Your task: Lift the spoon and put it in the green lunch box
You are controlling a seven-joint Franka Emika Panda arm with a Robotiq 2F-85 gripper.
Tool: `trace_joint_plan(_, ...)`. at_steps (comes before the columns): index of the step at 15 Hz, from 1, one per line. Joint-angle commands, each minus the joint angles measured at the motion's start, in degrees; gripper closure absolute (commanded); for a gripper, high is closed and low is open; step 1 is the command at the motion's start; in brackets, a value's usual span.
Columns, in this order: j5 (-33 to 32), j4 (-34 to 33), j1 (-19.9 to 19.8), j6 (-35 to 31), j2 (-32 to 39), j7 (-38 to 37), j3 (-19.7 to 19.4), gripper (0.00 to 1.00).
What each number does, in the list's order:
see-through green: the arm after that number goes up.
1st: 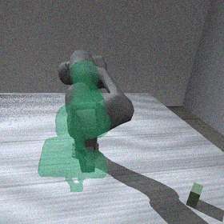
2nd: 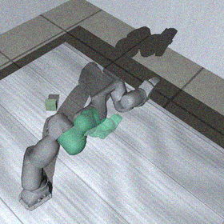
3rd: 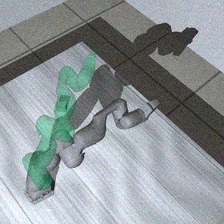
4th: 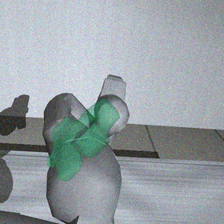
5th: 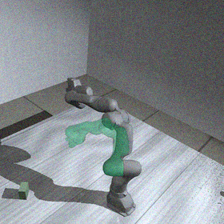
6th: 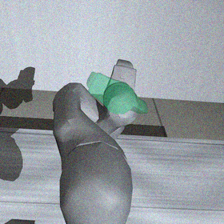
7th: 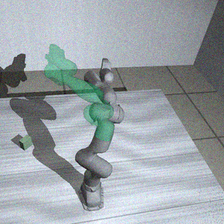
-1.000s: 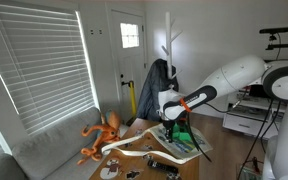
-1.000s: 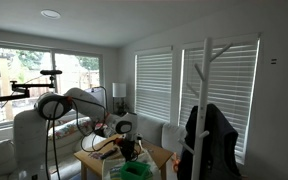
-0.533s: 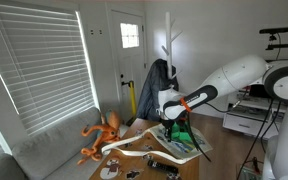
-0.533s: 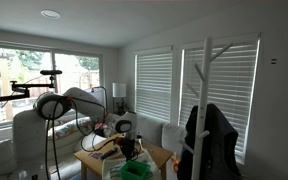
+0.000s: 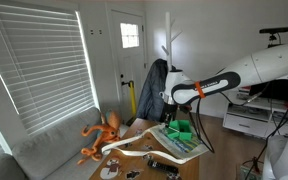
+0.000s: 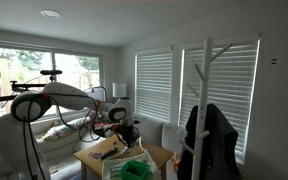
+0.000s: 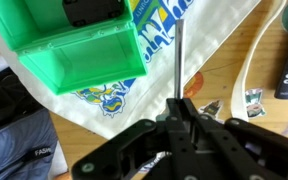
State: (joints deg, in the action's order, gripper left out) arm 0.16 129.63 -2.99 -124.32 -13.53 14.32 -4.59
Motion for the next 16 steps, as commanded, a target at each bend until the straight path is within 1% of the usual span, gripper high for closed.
trace_joint_plan(1, 3.08, 5.15, -1.81, 3.17, -9.69, -2.35, -3.1, 0.98)
trace_joint_plan(3, 3.24, 9.22, -4.19, 6.3, -15.33, -3.89, -5.7, 0.98)
trace_joint_plan(5, 1.51, 12.87, -7.49, 8.06, -19.96, -6.35, -7.56, 0.98)
trace_joint_plan(6, 1.7, 7.36, -5.11, 7.13, -13.22, -3.92, -6.52, 0.98)
trace_joint_plan(7, 1.57, 8.63, -6.04, 7.32, -14.75, -3.45, -7.35, 0.91)
trace_joint_plan(9, 1.6, 8.66, -5.78, 7.31, -15.08, -3.29, -7.4, 0.91)
trace_joint_plan(12, 1.59, 8.21, -5.12, 7.2, -13.72, -3.53, -6.59, 0.91)
trace_joint_plan(16, 1.6, 7.99, -5.1, 7.2, -13.4, -3.53, -6.6, 0.91)
